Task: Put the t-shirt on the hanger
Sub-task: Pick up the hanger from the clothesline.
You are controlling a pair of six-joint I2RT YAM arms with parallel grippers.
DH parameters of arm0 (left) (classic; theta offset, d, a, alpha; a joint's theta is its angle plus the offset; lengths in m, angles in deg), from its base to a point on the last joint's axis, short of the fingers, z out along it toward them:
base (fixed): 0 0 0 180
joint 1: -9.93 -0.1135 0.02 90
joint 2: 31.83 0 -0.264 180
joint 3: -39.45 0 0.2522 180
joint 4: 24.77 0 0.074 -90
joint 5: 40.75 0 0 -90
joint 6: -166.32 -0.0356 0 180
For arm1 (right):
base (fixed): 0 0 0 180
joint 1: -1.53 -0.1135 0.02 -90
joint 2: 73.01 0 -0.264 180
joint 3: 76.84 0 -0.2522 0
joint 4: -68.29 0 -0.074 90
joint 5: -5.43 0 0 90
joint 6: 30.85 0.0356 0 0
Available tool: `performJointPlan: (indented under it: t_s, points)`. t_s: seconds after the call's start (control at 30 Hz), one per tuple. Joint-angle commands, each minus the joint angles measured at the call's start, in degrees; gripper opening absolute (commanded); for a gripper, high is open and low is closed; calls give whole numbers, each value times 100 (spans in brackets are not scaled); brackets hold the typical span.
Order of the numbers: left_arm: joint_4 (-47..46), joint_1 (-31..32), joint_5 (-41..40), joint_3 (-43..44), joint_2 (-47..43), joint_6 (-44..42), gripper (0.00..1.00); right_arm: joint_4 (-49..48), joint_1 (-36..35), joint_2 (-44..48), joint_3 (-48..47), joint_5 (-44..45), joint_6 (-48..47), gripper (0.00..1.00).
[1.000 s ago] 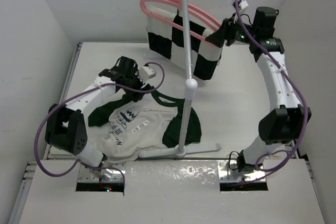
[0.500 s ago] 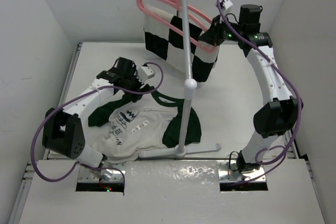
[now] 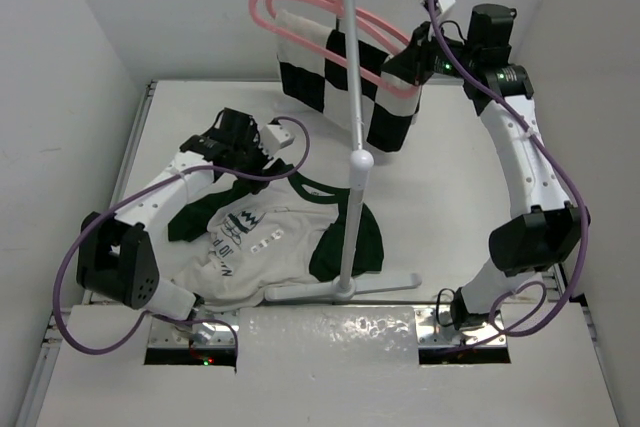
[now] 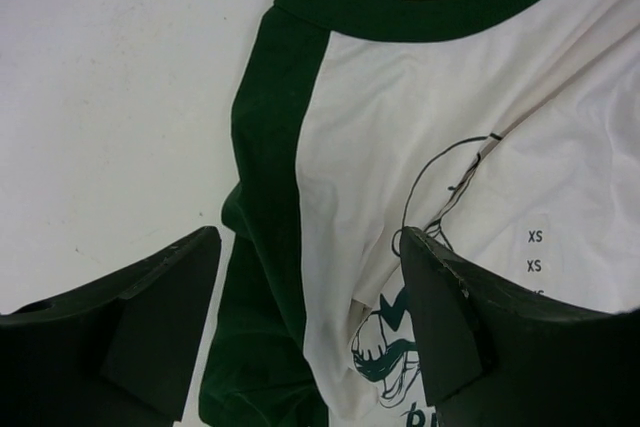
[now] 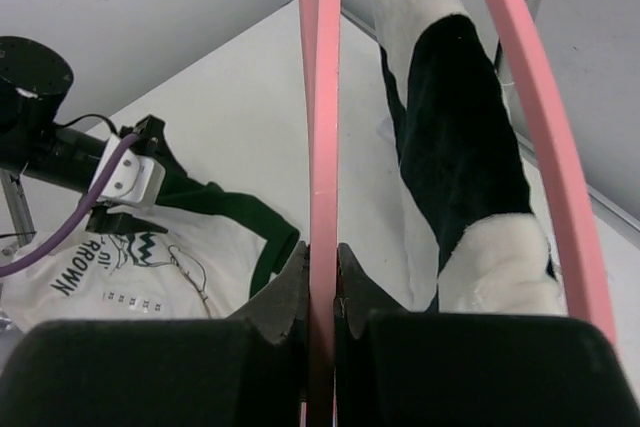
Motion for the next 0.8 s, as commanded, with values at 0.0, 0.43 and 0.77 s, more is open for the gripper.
performJointPlan:
  t_s: [0.0,0.43,0.77]
  points:
    - [-142,-24,-90,-30,-297,12,70,-630,15,372,5,-256,-53,0]
    - [16,-217,-161,-30,-588,-270,70,-813,156,1286,1657,-8,-186,0]
    - [43,-217,-134,75,-535,-199,70,-1973,235,1524,1878,61,622,0]
